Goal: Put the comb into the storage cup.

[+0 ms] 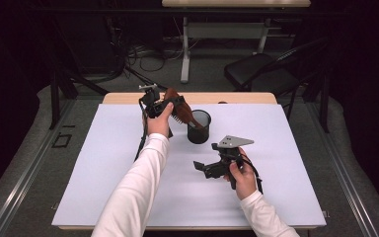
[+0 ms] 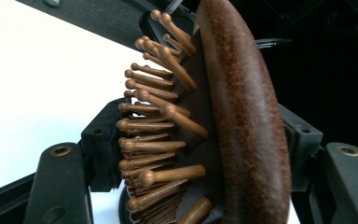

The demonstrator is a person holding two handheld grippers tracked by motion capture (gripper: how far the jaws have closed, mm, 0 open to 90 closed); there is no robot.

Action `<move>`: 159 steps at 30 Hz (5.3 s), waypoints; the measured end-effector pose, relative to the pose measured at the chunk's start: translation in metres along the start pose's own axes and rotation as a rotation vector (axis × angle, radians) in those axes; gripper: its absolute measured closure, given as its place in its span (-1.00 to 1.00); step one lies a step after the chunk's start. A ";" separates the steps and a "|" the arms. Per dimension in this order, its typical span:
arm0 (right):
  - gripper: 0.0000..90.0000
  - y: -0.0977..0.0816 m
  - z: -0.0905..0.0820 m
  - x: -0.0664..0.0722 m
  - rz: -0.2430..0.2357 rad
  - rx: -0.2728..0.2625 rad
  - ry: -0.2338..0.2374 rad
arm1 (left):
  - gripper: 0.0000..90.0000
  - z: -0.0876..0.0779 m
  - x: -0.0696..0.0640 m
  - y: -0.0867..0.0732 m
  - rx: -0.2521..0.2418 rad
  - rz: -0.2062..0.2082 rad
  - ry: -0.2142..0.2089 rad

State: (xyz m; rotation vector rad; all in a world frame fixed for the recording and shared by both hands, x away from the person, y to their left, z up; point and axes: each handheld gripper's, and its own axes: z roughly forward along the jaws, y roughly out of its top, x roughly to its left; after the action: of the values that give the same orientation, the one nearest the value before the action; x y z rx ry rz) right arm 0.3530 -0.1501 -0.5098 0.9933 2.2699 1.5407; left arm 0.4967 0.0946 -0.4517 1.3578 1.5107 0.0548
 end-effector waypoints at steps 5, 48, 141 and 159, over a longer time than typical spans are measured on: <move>-1.00 0.000 0.000 0.000 -0.001 0.000 0.000 | -0.30 0.001 0.000 0.000 0.003 0.030 0.009; -1.00 -0.001 0.001 0.001 -0.003 0.005 0.000 | -0.71 -0.002 0.001 0.003 0.009 0.039 0.003; -1.00 -0.003 -0.003 -0.003 0.013 0.009 -0.018 | -0.99 -0.058 0.000 0.019 0.067 0.336 0.076; -1.00 -0.003 -0.001 -0.003 0.015 0.017 -0.026 | -0.99 -0.086 0.010 0.009 0.113 0.449 0.096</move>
State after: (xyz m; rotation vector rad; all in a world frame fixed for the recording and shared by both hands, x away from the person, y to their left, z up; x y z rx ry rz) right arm 0.3533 -0.1540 -0.5128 1.0308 2.2672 1.5075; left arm 0.4451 0.1539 -0.4144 1.7870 1.2740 0.3247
